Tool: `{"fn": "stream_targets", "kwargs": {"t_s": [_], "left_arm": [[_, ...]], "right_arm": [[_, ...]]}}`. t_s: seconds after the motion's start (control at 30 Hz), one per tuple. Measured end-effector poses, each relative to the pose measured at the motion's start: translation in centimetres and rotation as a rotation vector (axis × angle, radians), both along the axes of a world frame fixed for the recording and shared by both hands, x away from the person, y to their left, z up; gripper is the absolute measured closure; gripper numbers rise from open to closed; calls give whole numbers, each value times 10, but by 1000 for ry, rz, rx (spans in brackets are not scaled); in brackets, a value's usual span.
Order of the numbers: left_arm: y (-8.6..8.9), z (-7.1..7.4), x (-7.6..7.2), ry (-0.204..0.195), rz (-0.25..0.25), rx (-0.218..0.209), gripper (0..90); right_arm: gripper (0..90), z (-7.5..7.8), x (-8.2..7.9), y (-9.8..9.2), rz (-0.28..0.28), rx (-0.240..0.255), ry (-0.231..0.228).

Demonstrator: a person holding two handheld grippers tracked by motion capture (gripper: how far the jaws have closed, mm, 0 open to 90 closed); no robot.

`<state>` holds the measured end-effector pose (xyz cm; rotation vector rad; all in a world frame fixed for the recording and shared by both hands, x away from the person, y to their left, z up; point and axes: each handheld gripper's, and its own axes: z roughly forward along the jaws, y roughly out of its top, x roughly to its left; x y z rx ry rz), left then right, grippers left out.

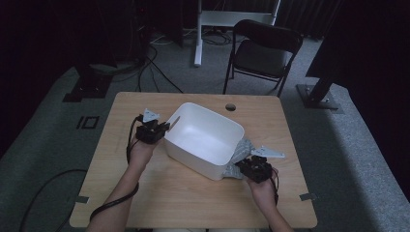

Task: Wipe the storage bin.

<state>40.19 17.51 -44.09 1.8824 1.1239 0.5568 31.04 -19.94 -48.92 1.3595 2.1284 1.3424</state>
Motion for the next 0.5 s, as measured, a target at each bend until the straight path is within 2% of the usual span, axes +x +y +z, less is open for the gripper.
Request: {"fn": "stream_targets", "kwargs": {"t_s": [0.07, 0.13, 0.27, 0.37, 0.4, 0.5], "left_arm": [[1, 0, -1, -1, -2, -3, 846], [1, 0, -1, 0, 0, -1, 844], [1, 0, -1, 0, 1, 1, 845], [1, 0, -1, -2, -5, -7, 844], [2, 0, -1, 4, -6, -13, 843], [2, 0, 0, 7, -10, -9, 840]], "right_arm": [[767, -5, 2, 0, 0, 11, 4], [767, -3, 3, 0, 1, -10, 0], [767, -6, 2, -1, -3, -19, -2], [767, -16, 5, -1, -1, -21, 41], [767, -21, 6, 1, -4, -37, 54], [767, -29, 10, 1, 0, -49, 75]]}}
